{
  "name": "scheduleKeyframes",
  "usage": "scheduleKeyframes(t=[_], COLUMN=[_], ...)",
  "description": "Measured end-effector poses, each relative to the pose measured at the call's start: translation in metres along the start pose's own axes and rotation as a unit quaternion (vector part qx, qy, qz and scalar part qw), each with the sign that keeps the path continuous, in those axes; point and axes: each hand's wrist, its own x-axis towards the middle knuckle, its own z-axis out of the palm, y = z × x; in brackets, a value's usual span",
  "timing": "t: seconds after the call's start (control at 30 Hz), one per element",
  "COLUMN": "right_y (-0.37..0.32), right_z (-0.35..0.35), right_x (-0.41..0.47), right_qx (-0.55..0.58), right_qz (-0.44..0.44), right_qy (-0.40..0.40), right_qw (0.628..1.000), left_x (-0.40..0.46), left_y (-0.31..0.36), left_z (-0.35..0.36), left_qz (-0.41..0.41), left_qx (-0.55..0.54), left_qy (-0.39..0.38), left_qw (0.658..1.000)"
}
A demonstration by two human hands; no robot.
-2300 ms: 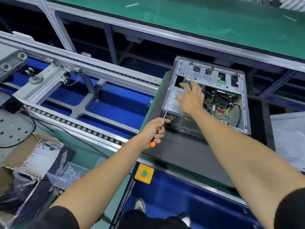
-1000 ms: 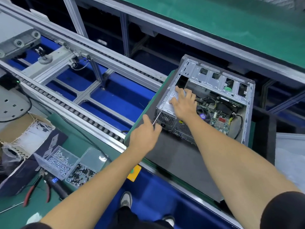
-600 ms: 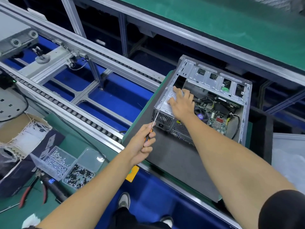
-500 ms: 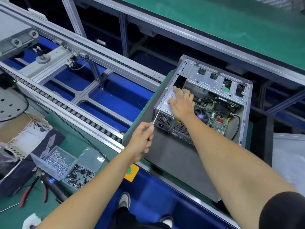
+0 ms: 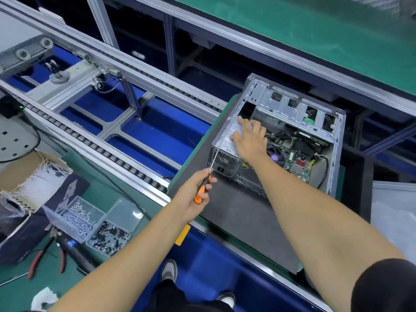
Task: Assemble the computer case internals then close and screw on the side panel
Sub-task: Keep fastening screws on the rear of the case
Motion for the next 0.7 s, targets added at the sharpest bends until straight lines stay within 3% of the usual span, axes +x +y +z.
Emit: scheduleKeyframes(t=[0.07, 0.2, 0.27, 0.33, 0.4, 0.47, 0.5, 0.57, 0.63, 0.7], right_y=[0.000, -0.002, -0.003, -0.003, -0.003, -0.003, -0.005, -0.007, -0.009, -0.010], right_z=[0.000, 0.001, 0.000, 0.000, -0.001, -0.001, -0.002, -0.006, -0.012, -0.018], right_x=[0.000, 0.000, 0.000, 0.000, 0.000, -0.002, -0.003, -0.008, -0.019, -0.039], right_qx=[0.003, 0.002, -0.004, -0.005, -0.010, -0.006, 0.003, 0.033, 0.070, 0.139], right_qz=[-0.002, 0.000, -0.001, -0.001, -0.003, -0.004, -0.005, -0.007, -0.046, -0.088], right_qy=[0.002, 0.001, -0.001, -0.003, 0.000, -0.003, -0.002, 0.017, 0.090, 0.167], right_qw=[1.000, 1.000, 1.000, 1.000, 1.000, 1.000, 1.000, 0.999, 0.992, 0.972], left_x=[0.003, 0.007, 0.009, 0.009, 0.008, 0.009, 0.008, 0.003, -0.005, -0.017], left_y=[-0.006, -0.008, -0.009, -0.010, -0.010, -0.010, -0.009, -0.008, -0.014, -0.029], left_z=[0.007, 0.017, 0.012, 0.001, -0.004, -0.006, -0.005, -0.002, 0.002, 0.006], left_qz=[0.002, 0.114, 0.226, 0.327, 0.362, 0.376, 0.378, 0.359, 0.326, 0.318], left_qx=[0.001, 0.175, 0.329, 0.477, 0.560, 0.606, 0.616, 0.593, 0.529, 0.502], left_qy=[0.006, 0.097, 0.130, 0.147, 0.180, 0.201, 0.201, 0.185, 0.152, 0.092], left_qw=[1.000, 0.973, 0.908, 0.803, 0.723, 0.671, 0.661, 0.697, 0.768, 0.799])
